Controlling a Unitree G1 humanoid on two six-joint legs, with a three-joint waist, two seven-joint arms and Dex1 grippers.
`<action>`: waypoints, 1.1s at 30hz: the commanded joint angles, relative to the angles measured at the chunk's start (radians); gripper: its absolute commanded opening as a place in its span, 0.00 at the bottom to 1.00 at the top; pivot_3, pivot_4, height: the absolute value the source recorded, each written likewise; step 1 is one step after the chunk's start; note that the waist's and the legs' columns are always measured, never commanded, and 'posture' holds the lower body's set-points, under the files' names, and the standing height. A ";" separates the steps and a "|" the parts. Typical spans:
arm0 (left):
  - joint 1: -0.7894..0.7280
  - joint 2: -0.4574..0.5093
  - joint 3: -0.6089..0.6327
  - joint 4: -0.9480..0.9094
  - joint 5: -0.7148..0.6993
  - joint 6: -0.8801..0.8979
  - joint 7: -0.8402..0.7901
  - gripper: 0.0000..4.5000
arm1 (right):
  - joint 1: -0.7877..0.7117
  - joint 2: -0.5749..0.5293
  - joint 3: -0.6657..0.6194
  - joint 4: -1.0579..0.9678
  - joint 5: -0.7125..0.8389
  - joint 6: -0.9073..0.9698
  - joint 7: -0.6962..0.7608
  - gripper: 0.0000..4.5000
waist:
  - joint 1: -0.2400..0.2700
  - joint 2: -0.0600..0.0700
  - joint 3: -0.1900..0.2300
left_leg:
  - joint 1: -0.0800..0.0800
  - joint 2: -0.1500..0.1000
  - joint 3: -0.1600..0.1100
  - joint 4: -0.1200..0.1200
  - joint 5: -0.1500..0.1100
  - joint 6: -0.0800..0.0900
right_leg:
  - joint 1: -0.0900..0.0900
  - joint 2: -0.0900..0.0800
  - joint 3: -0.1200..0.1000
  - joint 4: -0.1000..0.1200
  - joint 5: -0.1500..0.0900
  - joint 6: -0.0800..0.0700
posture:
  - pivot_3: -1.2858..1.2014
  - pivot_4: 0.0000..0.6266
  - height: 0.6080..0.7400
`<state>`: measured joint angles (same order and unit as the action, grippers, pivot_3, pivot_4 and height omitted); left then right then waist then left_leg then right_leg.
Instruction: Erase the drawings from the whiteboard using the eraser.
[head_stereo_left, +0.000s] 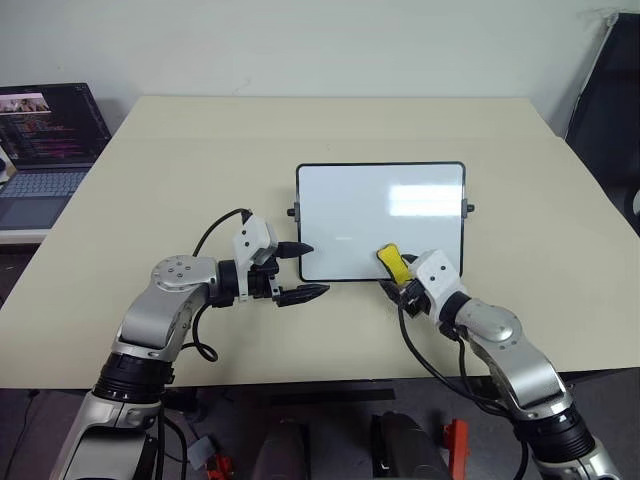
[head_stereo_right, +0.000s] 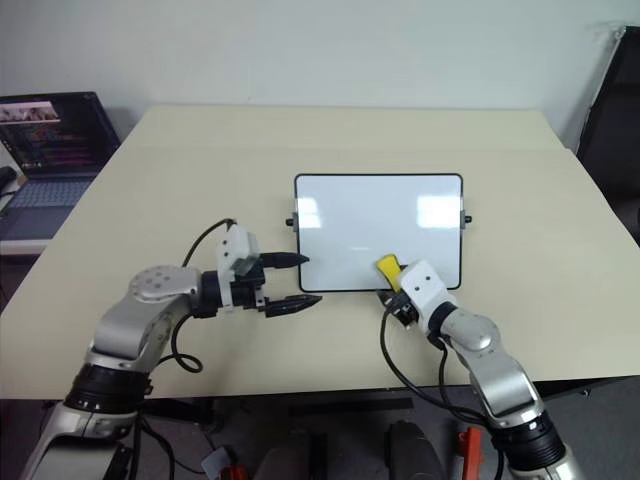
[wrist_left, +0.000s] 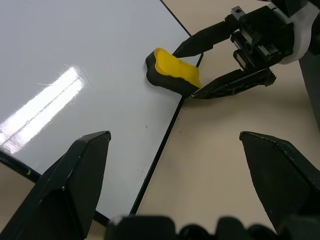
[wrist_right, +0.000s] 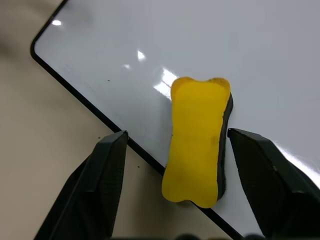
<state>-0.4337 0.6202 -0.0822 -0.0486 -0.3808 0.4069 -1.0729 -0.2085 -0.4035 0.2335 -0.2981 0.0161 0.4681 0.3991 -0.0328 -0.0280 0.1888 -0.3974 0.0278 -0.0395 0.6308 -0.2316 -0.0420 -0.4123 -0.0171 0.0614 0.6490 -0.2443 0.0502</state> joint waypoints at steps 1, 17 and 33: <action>-0.021 -0.002 0.015 -0.029 -0.011 -0.010 0.000 1.00 | -0.013 0.007 -0.013 0.006 -0.019 -0.028 -0.005 0.49 | 0.000 0.000 0.000 | 0.000 0.000 0.000 0.000 0.000 0.000 | 0.000 0.000 0.000 0.000 0.000 0.000 | 0.52 0.24 1.00; -0.029 -0.007 0.020 -0.024 -0.014 -0.015 0.002 1.00 | -0.057 0.014 -0.121 -0.052 0.154 0.053 0.125 0.15 | -0.001 0.000 0.000 | 0.002 0.000 0.000 0.003 0.000 0.000 | 0.001 0.000 0.000 0.005 0.000 0.001 | 0.52 0.24 1.00; -0.089 -0.072 -0.015 -0.029 -0.031 -0.005 -0.029 1.00 | -0.033 -0.308 -0.732 0.227 0.396 0.078 0.198 0.15 | 0.005 0.000 0.000 | 0.001 -0.001 0.000 0.004 0.000 0.000 | 0.002 0.000 0.000 0.004 0.000 0.000 | 0.52 0.24 1.00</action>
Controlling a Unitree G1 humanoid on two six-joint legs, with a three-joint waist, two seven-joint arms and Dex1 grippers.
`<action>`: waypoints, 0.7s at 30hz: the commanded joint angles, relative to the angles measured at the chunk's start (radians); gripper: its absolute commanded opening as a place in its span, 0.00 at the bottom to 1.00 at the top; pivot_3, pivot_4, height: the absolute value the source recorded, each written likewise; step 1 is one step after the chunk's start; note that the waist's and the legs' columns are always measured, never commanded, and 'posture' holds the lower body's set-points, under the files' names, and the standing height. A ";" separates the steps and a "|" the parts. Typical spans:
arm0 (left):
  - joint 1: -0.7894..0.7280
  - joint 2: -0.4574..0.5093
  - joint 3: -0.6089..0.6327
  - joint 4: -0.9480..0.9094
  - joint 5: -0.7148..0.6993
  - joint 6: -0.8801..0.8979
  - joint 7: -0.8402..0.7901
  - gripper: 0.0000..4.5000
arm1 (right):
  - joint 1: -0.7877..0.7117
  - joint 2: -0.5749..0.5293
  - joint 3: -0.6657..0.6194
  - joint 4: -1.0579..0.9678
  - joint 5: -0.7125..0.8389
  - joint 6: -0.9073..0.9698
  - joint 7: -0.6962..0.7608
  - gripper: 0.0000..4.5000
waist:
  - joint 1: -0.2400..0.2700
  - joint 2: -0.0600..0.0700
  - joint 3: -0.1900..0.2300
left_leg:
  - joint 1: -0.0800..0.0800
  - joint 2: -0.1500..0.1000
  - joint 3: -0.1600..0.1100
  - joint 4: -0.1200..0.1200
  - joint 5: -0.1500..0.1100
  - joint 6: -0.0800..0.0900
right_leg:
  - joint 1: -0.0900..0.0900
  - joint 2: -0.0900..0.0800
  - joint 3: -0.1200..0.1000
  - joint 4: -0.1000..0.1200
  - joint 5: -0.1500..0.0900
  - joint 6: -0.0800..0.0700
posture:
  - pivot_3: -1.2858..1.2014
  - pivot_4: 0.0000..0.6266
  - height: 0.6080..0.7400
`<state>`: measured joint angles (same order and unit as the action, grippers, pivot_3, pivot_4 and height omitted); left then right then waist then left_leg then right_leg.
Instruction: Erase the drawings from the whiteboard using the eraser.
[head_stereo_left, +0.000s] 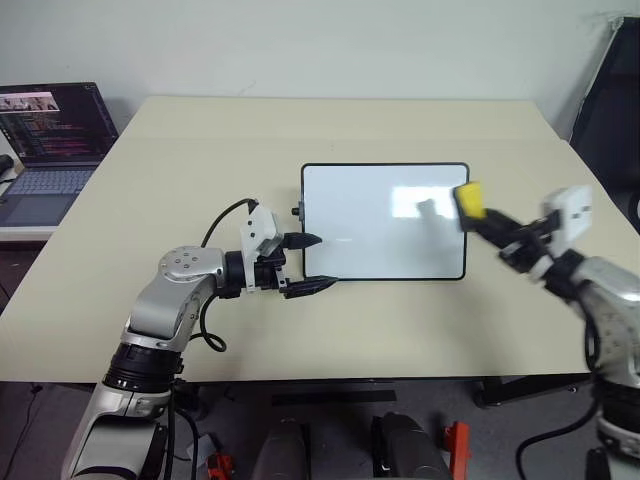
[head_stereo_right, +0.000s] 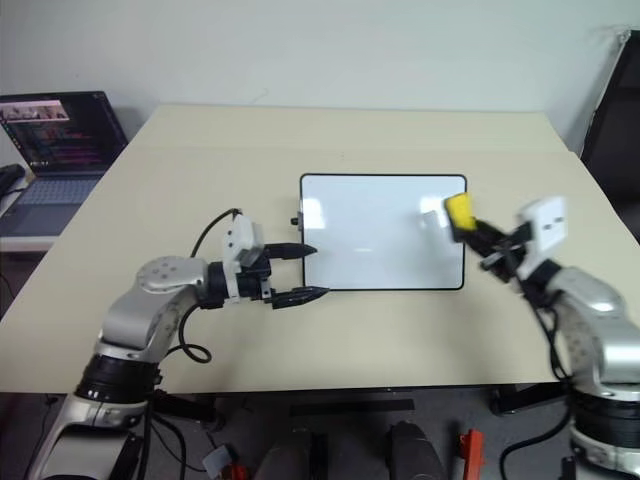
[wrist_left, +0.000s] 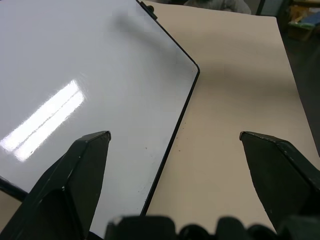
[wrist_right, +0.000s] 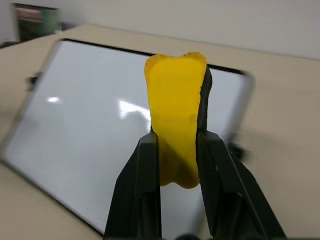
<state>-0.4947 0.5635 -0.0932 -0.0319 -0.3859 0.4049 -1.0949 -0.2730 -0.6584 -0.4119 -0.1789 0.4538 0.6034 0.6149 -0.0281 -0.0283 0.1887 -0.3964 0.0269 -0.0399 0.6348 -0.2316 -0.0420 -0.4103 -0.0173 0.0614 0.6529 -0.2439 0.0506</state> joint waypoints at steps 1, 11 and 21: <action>-0.030 -0.021 -0.007 -0.049 -0.027 0.000 -0.006 1.00 | 0.043 -0.075 -0.100 0.160 -0.055 -0.074 -0.016 0.15 | 0.000 0.000 0.000 | 0.000 0.000 0.000 0.000 0.000 0.000 | 0.000 0.000 0.000 0.000 0.000 0.000 | 0.52 0.24 1.00; -0.029 -0.033 -0.026 -0.058 -0.024 0.001 -0.015 1.00 | -0.062 -0.218 -0.018 0.683 -0.153 -0.187 0.078 0.15 | -0.034 0.001 0.000 | 0.008 0.000 0.009 0.000 0.000 0.000 | 0.001 0.000 0.009 0.005 -0.002 0.003 | 0.52 0.24 1.00; 0.010 -0.021 0.001 -0.087 -0.026 0.008 0.014 1.00 | -0.226 -0.259 0.083 0.962 -0.217 -0.259 0.169 0.34 | -0.039 0.001 0.000 | 0.013 0.000 0.012 0.000 0.000 0.000 | 0.004 0.000 0.012 0.005 -0.002 0.004 | 0.52 0.24 1.00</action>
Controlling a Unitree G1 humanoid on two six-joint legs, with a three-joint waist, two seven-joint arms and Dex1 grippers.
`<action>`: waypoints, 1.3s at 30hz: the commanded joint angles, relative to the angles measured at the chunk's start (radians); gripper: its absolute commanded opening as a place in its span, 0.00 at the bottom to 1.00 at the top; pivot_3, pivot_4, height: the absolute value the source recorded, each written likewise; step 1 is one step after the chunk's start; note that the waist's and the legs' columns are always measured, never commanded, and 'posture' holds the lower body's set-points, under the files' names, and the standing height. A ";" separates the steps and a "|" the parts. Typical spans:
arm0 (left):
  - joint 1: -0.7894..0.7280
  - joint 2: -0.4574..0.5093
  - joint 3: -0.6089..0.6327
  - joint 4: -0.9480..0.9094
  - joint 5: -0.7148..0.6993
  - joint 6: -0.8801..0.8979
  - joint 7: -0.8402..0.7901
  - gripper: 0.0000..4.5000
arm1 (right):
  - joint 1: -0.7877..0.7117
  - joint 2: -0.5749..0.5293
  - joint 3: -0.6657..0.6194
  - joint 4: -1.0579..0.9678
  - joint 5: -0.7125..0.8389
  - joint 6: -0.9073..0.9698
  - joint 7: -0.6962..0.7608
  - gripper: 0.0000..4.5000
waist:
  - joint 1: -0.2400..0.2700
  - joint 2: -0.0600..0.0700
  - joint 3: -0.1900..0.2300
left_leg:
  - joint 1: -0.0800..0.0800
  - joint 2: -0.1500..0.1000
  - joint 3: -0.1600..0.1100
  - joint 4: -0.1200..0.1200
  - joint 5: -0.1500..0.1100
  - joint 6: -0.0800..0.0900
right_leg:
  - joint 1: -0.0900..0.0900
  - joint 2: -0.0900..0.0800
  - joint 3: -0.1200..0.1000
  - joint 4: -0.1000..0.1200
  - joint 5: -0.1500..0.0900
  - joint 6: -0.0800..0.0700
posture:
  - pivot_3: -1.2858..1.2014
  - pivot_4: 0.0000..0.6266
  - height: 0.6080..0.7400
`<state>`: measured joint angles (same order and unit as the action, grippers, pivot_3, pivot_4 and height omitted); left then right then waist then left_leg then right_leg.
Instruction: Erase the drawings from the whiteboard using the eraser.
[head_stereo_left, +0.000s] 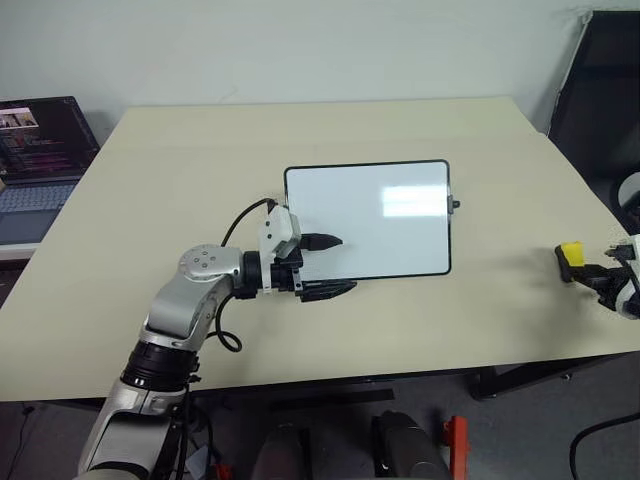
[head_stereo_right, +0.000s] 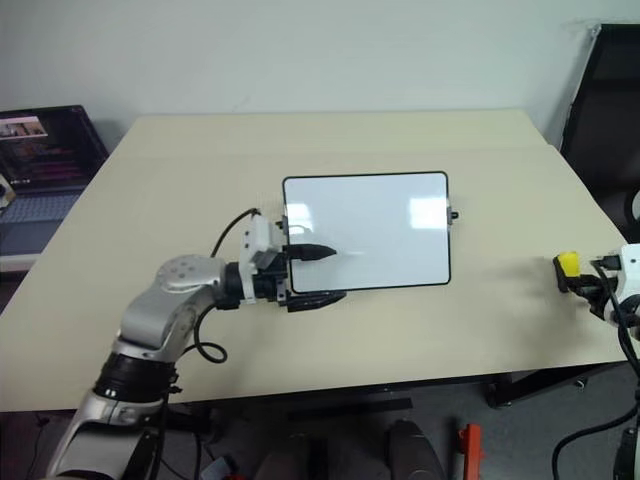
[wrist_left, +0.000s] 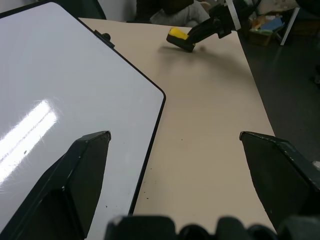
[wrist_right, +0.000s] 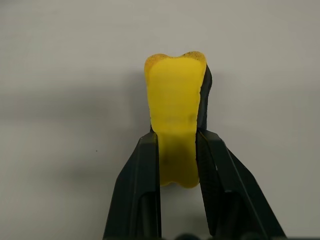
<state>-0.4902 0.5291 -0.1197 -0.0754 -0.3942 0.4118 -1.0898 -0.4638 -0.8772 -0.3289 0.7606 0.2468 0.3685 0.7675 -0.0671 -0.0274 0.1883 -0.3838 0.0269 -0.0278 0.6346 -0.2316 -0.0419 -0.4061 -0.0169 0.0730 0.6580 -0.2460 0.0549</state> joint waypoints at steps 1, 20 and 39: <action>0.008 0.015 0.030 -0.045 -0.018 0.001 0.011 1.00 | -0.043 -0.042 0.004 0.034 -0.013 -0.027 0.019 0.41 | 0.001 0.000 0.000 | 0.000 0.000 0.000 0.000 0.000 0.000 | 0.000 0.000 0.000 0.000 0.000 0.000 | 0.52 0.24 1.00; 0.037 -0.090 0.370 0.262 0.122 -0.329 0.538 1.00 | 0.014 0.429 -0.107 -0.244 0.084 -0.367 -0.265 0.98 | -0.008 0.000 0.000 | 0.002 0.000 0.000 0.000 0.000 0.000 | 0.001 0.000 0.000 0.001 0.000 0.001 | 0.52 0.24 1.00; -0.073 -0.286 0.307 0.836 0.314 -0.725 0.850 1.00 | -0.064 0.586 -0.028 0.000 0.034 -0.676 -0.368 0.98 | 0.009 -0.001 0.000 | -0.002 -0.001 0.000 -0.002 0.000 -0.001 | 0.000 -0.002 -0.001 -0.005 0.004 -0.001 | 0.52 0.24 1.00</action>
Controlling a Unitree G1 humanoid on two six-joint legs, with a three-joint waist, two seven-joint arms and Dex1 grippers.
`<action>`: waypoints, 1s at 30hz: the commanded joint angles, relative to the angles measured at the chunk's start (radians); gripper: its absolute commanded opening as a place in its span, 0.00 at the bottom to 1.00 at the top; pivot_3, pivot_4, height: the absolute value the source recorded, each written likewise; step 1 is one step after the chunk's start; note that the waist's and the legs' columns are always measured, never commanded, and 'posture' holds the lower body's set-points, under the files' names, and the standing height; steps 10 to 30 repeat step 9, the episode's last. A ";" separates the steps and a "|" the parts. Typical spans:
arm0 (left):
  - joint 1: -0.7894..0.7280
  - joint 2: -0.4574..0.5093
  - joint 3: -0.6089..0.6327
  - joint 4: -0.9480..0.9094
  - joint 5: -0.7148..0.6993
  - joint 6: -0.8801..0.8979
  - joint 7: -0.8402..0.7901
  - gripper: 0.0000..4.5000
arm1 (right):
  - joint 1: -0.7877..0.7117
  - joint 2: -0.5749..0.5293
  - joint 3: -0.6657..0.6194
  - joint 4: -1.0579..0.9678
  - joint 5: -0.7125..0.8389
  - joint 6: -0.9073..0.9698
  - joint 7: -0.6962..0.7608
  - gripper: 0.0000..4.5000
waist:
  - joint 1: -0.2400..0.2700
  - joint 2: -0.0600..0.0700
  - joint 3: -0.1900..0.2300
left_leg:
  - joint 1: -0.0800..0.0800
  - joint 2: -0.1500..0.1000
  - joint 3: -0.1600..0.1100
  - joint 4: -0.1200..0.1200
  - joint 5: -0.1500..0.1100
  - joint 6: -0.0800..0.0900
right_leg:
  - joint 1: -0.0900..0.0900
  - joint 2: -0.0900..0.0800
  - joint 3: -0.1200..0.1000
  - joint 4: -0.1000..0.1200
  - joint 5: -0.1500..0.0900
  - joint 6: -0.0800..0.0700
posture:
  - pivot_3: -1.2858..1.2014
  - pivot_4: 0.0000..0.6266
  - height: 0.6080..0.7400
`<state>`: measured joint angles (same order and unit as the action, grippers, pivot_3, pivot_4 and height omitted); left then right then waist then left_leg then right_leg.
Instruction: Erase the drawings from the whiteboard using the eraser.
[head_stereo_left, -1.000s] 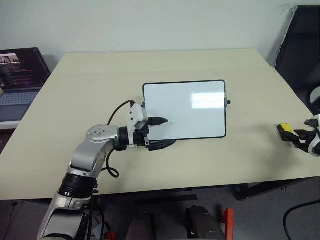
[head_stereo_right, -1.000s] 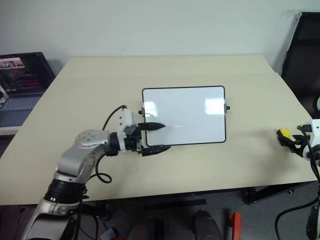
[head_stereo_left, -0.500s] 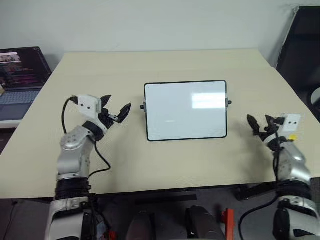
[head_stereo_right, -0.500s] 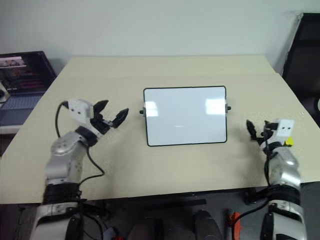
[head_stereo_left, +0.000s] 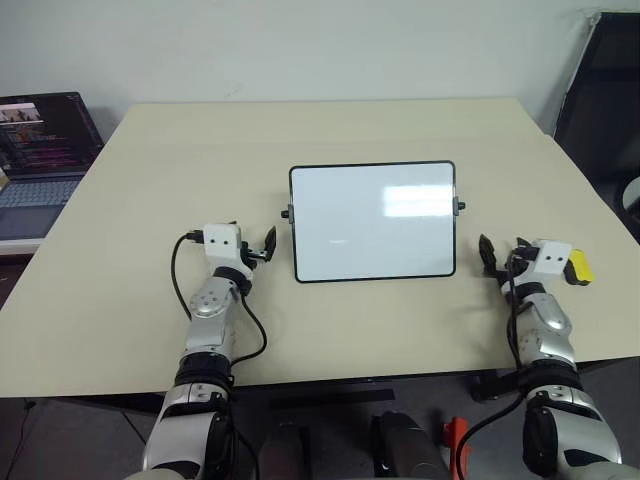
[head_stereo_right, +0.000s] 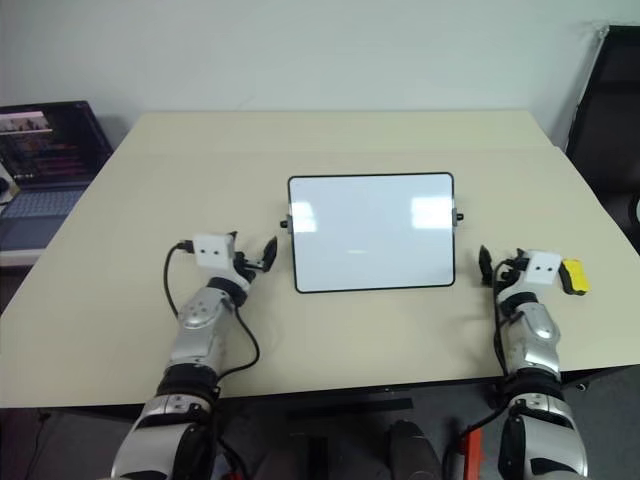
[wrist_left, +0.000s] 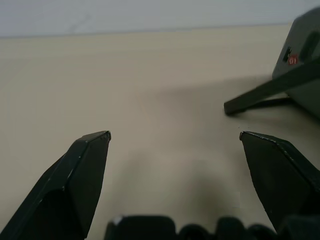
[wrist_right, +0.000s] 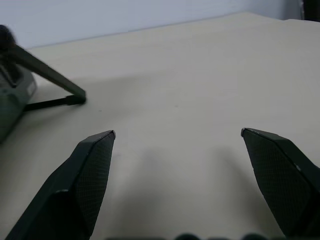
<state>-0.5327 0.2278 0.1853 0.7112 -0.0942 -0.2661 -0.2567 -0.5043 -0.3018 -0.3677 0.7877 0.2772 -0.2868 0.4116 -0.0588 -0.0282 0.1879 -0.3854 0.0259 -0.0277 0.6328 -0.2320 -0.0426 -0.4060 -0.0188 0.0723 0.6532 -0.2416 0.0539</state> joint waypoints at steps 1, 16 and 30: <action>-0.041 0.022 0.002 0.070 0.013 -0.057 0.011 1.00 | -0.029 0.017 0.017 -0.030 -0.005 -0.026 -0.025 0.98 | 0.000 0.000 0.000 | 0.000 0.000 0.000 0.000 0.000 0.000 | 0.000 0.000 0.000 0.000 0.000 0.000 | 0.52 0.24 1.00; -0.070 0.040 0.001 0.128 0.016 -0.103 0.040 1.00 | -0.063 0.000 0.041 0.026 -0.042 -0.050 -0.074 0.98 | 0.002 0.000 0.000 | 0.001 0.000 0.000 0.000 0.000 0.000 | 0.000 0.000 0.000 0.001 0.000 0.000 | 0.52 0.24 1.00; -0.070 0.040 0.001 0.128 0.016 -0.103 0.040 1.00 | -0.063 0.000 0.041 0.026 -0.042 -0.050 -0.074 0.98 | 0.002 0.000 0.000 | 0.001 0.000 0.000 0.000 0.000 0.000 | 0.000 0.000 0.000 0.001 0.000 0.000 | 0.52 0.24 1.00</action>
